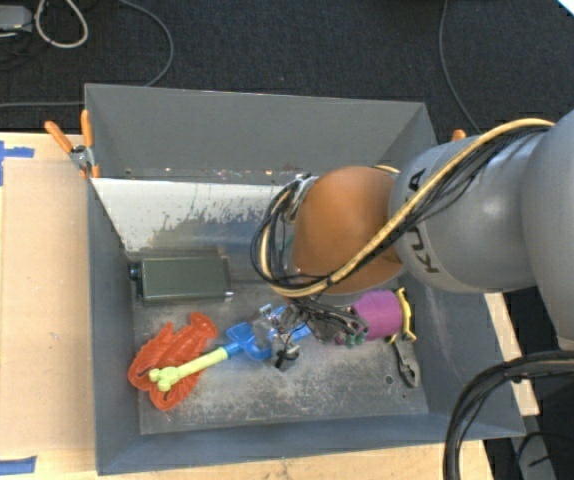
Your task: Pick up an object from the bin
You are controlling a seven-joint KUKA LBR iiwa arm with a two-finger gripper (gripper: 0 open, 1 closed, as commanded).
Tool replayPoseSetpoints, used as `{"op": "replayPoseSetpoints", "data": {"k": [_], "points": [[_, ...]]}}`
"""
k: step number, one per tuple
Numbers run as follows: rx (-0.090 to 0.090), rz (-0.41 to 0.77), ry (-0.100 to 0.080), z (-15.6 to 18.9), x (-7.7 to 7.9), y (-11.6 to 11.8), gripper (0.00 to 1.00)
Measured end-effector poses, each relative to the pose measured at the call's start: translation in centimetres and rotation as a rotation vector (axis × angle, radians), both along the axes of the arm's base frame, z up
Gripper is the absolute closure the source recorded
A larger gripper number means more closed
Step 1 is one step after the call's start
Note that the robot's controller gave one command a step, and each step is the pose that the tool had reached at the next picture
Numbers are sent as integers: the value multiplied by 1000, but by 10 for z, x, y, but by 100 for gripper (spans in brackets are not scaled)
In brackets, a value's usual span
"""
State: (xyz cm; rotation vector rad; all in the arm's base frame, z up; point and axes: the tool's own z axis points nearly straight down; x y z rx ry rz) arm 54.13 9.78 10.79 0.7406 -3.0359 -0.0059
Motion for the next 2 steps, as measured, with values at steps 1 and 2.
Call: {"op": "replayPoseSetpoints", "data": {"k": [1, 2], "points": [[0, -2, 1, 22, 0, 0, 100], [0, -4, 2, 43, 0, 1, 100]]}}
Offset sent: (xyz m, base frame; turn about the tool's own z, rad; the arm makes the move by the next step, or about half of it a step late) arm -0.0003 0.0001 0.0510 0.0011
